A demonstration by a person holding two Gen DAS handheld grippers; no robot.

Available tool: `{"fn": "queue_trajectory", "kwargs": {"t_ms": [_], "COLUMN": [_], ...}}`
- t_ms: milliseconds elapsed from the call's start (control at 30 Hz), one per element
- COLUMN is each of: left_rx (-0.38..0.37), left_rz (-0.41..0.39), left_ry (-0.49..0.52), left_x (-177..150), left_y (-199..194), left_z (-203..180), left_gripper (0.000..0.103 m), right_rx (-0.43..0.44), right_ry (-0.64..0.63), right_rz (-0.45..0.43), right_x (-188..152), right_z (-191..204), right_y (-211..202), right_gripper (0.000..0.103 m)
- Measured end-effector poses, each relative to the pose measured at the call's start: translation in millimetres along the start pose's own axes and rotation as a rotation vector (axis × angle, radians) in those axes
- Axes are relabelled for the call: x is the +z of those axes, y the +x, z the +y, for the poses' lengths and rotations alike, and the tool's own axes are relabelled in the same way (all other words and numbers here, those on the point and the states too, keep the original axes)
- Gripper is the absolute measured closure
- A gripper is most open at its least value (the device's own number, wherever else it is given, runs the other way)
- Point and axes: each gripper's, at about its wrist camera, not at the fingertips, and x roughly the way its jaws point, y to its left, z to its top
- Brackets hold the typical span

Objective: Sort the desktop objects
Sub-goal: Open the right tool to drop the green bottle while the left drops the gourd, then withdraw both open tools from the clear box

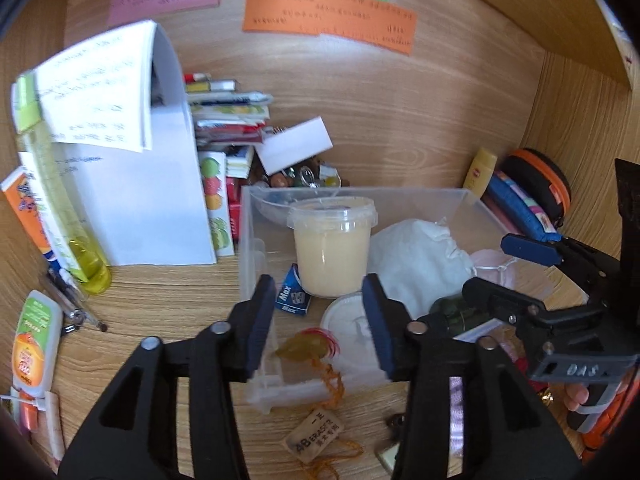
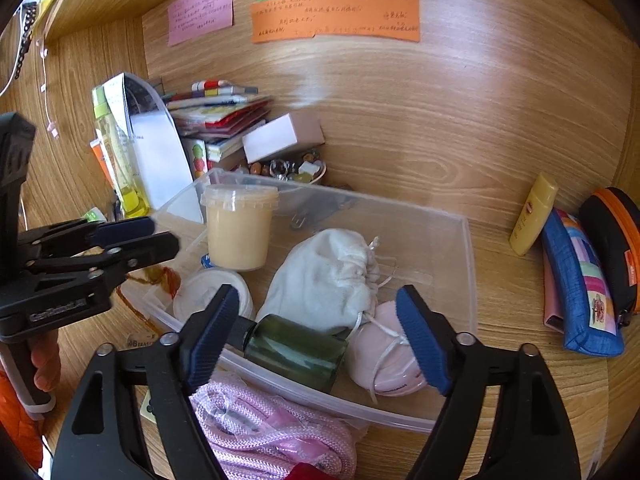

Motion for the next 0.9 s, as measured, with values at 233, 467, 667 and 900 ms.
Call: {"fn": "queue_trajectory", "kwargs": {"t_ms": [233,467,667,900], "left_rx": [0.039,0.088,0.12,0.075], "left_rz": [-0.036,-0.028,0.055,0.118], "left_ry": [0.02,0.054,0.049,0.059], "left_x": [-17.4,-40.0,-58.0,-71.4], "left_y": [-30.4,-51.5,-34.2,-16.2], "left_z": [7.3,17.7,27.5,18.4], "left_gripper": [0.039,0.017,0.012,0.012], "right_rx": [0.008,0.004,-0.014,-0.021], "right_ry": [0.018,0.027,0.028,0.008], "right_rz": [-0.014,-0.055,-0.079,-0.042], "right_x": [2.9,3.2,-17.5,-48.0], "right_z": [-4.9,-10.0,-16.6,-24.4], "right_y": [-5.7,-25.7,-51.0,-63.3], "right_gripper": [0.022,0.022,0.013,0.013]}}
